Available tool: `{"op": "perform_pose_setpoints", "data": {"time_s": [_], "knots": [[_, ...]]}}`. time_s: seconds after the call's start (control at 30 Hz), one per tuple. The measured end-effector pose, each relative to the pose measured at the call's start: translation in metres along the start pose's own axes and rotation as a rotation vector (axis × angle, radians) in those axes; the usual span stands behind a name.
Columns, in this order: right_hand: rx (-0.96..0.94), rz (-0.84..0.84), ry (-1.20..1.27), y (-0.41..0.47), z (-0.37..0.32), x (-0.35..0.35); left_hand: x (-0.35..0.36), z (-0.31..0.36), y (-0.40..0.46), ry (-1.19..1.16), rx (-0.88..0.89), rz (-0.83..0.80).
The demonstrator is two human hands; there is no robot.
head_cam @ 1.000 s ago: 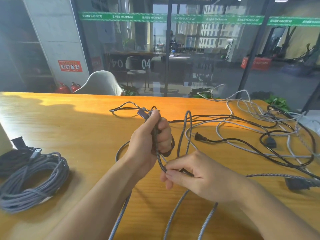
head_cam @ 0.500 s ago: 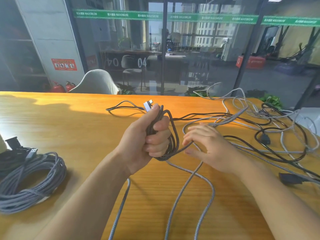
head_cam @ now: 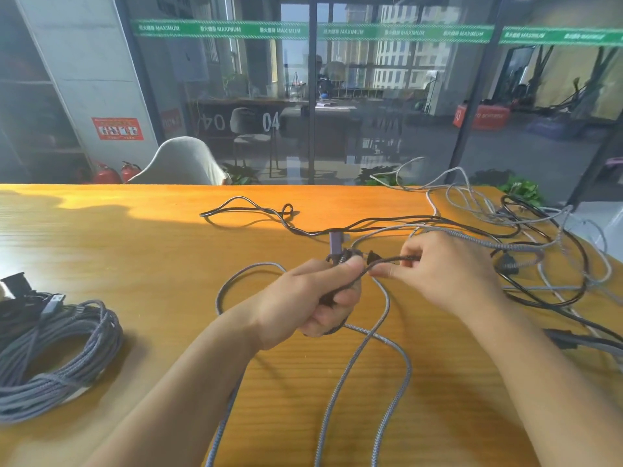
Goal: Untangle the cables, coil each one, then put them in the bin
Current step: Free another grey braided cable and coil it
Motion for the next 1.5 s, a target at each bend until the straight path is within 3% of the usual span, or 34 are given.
{"op": "perform_pose_setpoints", "data": {"time_s": [0.2, 0.5, 0.67, 0.87, 1.27, 1.4, 1.5], "knots": [[-0.034, -0.040, 0.732, -0.004, -0.010, 0.011, -0.002, -0.019, 0.011, 0.243, -0.056, 0.104], [-0.041, -0.278, 1.055, -0.028, -0.042, 0.012, -0.036, -0.016, 0.011, 0.219, 0.044, 0.377], [-0.052, -0.218, 1.105, -0.029, -0.040, 0.003, -0.030, -0.007, 0.011, 0.225, 0.114, 0.318], [-0.049, -0.112, 1.116, -0.025, -0.034, 0.000, -0.005, -0.019, 0.019, 0.246, 0.055, 0.183], [-0.246, -0.156, 0.942, -0.044, -0.069, -0.003, -0.033, -0.022, 0.012, -0.056, 0.092, 0.423], [-0.236, -0.160, 0.957, -0.046, -0.071, -0.003, -0.043, -0.018, 0.007, -0.189, 0.119, 0.459], [-0.232, -0.126, 0.804, -0.043, -0.065, 0.003, -0.045, -0.014, 0.004, -0.272, 0.120, 0.522]]}}
Point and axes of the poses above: each hand's wrist, its own y-axis towards the middle knuckle, its own x-axis out of the palm, z = x × y, the point moved 10 cm from there along y, towards the middle knuckle, and after that the axes turned 5 degrees about x, right-handed, at the moved point
